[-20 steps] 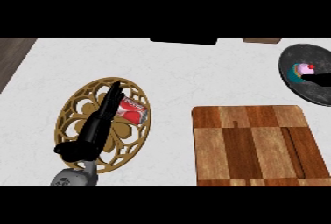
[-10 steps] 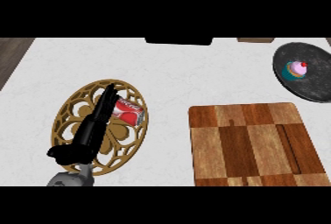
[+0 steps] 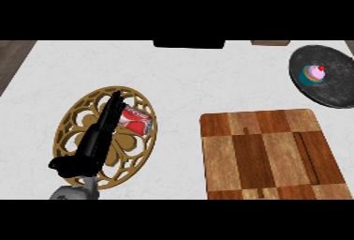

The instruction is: Pick the cupcake from the cutting board and place it in the pan

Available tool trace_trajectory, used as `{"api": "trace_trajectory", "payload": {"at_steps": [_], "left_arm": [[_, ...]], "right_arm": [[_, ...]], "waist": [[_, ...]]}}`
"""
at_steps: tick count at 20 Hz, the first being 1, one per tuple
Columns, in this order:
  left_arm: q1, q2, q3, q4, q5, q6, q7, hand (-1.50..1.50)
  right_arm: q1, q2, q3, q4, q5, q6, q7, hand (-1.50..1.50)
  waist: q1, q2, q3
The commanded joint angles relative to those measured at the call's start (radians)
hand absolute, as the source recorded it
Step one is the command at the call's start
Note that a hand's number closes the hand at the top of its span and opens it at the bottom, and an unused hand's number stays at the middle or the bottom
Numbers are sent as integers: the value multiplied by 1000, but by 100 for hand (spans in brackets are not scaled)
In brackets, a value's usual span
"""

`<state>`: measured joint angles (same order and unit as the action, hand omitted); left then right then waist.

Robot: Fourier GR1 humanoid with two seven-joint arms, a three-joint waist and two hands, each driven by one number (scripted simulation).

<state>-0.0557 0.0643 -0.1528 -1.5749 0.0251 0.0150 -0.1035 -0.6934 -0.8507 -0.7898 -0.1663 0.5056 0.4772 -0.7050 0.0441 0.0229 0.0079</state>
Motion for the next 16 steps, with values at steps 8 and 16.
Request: {"api": "trace_trajectory", "payload": {"at_steps": [8,16], "left_arm": [[3,-23,-15,-2,-15,13,1,0],[12,-10,2,2,-27,19,-7,0]], "right_arm": [[71,23,46,-28,6,69,-138,-150],[115,2,72,-29,6,34,-167,-150]], "waist": [[-1,-3,0],[-5,-3,0]]}}
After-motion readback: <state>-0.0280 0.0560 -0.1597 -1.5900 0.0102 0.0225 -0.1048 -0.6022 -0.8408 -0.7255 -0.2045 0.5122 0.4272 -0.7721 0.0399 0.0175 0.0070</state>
